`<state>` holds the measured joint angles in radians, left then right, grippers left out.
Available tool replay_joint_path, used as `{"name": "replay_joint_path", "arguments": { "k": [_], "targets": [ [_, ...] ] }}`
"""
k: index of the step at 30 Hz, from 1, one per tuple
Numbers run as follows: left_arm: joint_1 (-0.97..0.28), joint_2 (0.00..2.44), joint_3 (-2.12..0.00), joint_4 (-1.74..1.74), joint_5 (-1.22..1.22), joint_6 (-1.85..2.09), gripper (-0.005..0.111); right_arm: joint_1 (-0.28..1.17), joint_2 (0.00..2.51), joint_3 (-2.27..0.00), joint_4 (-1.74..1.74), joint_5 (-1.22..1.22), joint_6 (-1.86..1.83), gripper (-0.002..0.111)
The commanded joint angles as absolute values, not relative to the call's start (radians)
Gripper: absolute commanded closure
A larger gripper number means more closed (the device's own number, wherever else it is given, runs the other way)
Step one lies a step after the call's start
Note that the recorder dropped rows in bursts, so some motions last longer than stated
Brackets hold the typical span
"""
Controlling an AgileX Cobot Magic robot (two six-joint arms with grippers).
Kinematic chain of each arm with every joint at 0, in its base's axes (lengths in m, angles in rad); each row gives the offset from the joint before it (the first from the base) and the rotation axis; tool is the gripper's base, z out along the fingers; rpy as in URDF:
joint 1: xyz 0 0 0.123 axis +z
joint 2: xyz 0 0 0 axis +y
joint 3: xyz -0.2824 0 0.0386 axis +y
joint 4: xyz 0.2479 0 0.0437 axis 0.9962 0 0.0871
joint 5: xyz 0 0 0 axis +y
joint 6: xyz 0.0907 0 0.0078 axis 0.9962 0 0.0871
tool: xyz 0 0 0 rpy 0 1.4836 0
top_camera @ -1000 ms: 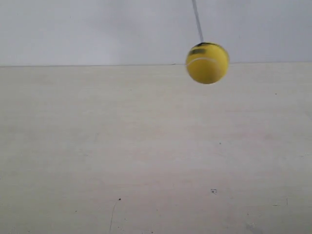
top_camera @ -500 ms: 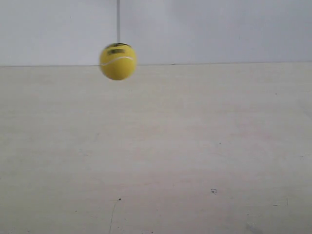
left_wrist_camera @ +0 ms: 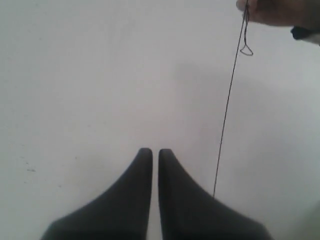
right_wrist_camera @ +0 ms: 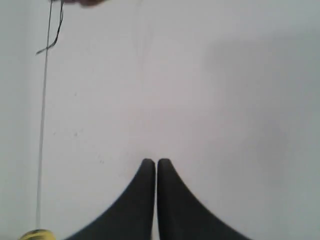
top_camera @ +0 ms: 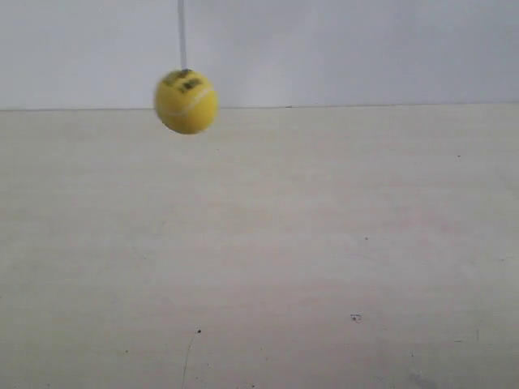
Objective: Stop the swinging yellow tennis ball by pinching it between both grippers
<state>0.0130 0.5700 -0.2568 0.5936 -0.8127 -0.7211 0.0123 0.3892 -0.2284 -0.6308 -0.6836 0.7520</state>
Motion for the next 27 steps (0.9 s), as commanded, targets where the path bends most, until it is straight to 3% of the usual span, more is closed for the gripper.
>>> {"name": "replay_joint_path", "arguments": {
  "k": [1, 11, 17, 27],
  "targets": [
    [0.015, 0.794, -0.295, 0.768, -1.062, -0.734, 0.102, 0.009, 0.629, -0.268, -0.801, -0.858, 0.787, 0.108],
    [0.007, 1.27, -0.477, 1.017, -1.221, -0.671, 0.102, 0.009, 1.082, -0.385, -0.933, -0.949, 0.707, 0.108],
    [-0.098, 1.471, -0.585, 1.012, -1.221, -0.516, 0.102, 0.011, 1.262, -0.428, -0.964, -1.155, 0.688, 0.108],
    [-0.185, 1.642, -0.737, 1.013, -1.113, -0.489, 0.102, 0.221, 1.439, -0.603, -1.03, -0.965, 0.672, 0.108]
  ]
}}
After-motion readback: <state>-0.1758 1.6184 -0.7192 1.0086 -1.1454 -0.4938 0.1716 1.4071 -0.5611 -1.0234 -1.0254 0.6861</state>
